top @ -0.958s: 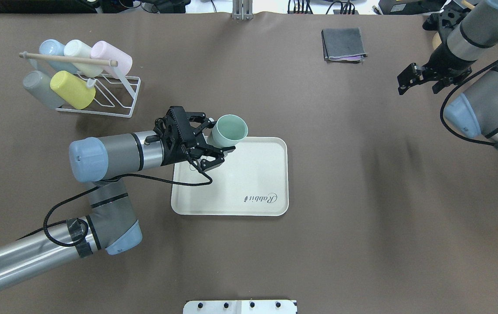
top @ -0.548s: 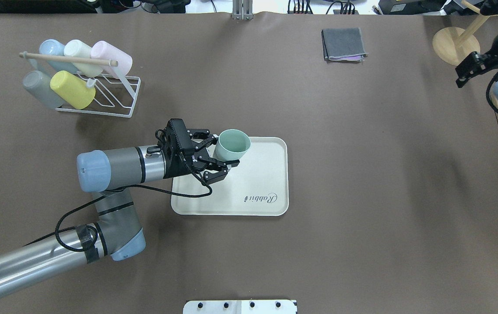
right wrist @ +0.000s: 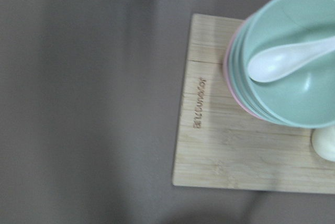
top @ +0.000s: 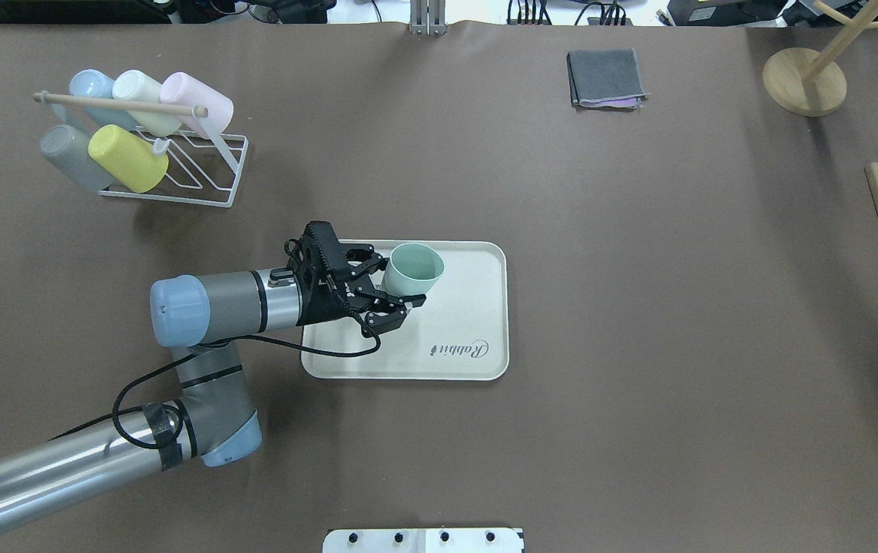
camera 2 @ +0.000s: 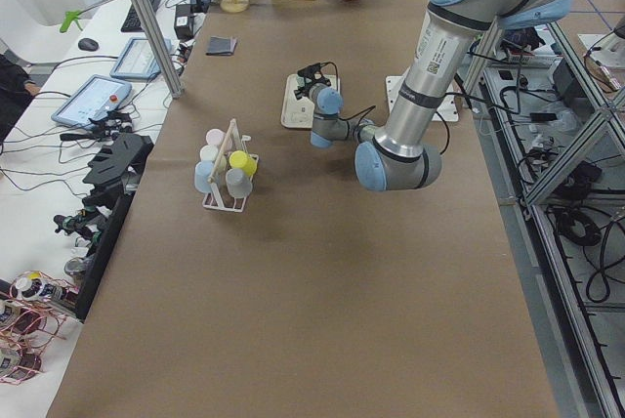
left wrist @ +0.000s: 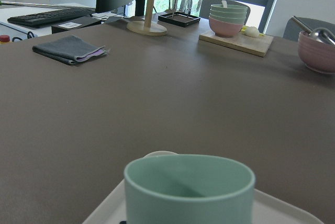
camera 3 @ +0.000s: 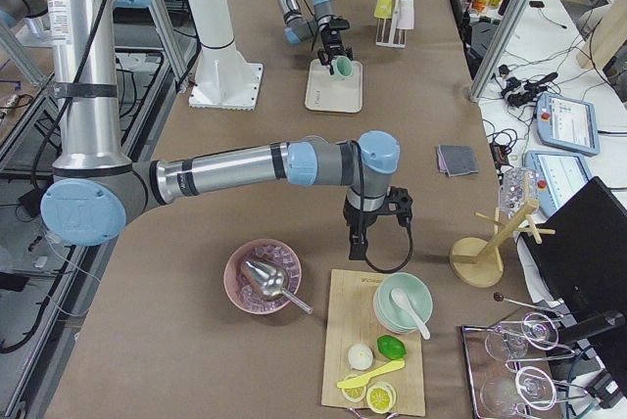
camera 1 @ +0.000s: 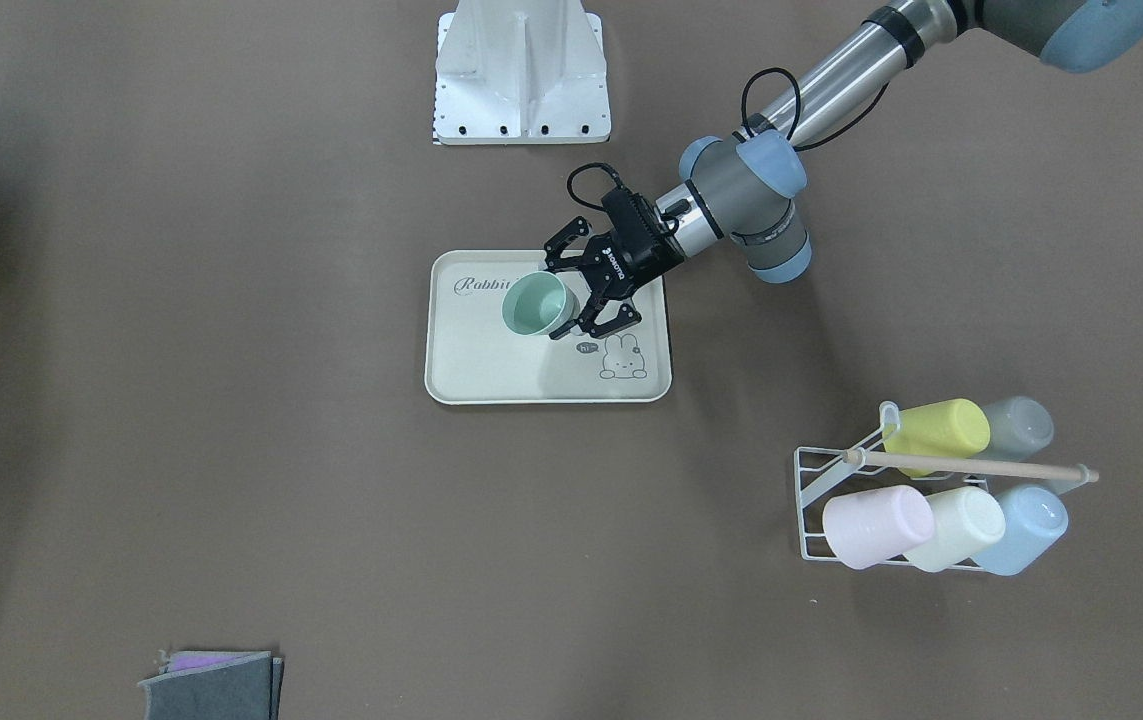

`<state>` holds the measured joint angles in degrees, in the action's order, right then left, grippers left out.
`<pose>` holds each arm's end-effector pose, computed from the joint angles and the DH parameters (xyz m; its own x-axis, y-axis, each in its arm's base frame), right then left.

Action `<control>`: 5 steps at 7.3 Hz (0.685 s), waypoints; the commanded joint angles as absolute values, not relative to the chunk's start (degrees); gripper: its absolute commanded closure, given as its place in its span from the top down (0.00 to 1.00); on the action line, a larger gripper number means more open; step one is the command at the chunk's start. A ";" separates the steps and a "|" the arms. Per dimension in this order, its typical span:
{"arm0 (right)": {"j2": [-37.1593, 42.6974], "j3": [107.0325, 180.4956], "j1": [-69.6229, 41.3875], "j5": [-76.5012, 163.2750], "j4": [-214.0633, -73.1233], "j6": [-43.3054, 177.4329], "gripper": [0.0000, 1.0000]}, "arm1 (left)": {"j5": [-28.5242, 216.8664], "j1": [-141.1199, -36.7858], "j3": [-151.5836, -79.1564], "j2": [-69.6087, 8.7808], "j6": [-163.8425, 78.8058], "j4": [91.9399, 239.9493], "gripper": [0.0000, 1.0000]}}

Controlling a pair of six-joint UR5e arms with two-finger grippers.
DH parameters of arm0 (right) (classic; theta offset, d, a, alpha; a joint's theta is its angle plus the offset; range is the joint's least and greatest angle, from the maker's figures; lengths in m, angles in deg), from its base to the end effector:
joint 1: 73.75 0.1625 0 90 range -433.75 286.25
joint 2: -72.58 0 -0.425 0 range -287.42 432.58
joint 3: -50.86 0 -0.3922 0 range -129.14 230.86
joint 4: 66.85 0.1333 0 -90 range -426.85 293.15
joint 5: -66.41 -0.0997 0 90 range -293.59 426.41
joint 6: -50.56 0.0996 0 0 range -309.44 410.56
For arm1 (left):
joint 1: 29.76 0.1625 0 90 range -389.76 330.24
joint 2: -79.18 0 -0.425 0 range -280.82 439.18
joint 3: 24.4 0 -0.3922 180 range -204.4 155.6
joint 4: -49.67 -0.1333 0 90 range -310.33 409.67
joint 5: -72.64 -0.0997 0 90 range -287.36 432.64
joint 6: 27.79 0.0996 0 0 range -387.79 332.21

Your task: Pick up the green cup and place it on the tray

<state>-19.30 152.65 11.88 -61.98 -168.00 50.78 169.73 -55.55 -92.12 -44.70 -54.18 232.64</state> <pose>0.0354 -0.4745 0.6000 0.7828 -0.0425 0.6208 0.0732 0.9970 -0.0240 0.5701 -0.4099 0.3151 0.1897 0.8956 -0.4024 0.3470 0.3222 0.8808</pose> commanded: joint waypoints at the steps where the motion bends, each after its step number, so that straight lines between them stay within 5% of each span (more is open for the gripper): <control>1: -26.37 152.64 15.37 -62.00 -166.27 44.62 1.00 | 169.76 -55.16 -91.37 -45.18 -53.81 230.04 0.00; 3: -26.13 151.41 15.37 -61.83 -165.99 44.94 1.00 | 169.76 -55.16 -91.55 -45.97 -53.80 229.84 0.09; 4: -25.95 150.79 15.37 -61.82 -165.90 44.85 1.00 | 169.58 -55.16 -91.55 -46.06 -53.89 229.84 0.20; 5: -25.86 150.35 15.37 -62.00 -165.90 44.85 1.00 | 169.23 -55.16 -91.64 -46.06 -53.80 229.75 0.44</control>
<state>-25.98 150.99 15.34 -61.89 -165.97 44.91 169.55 -55.16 -91.56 -45.96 -53.84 229.86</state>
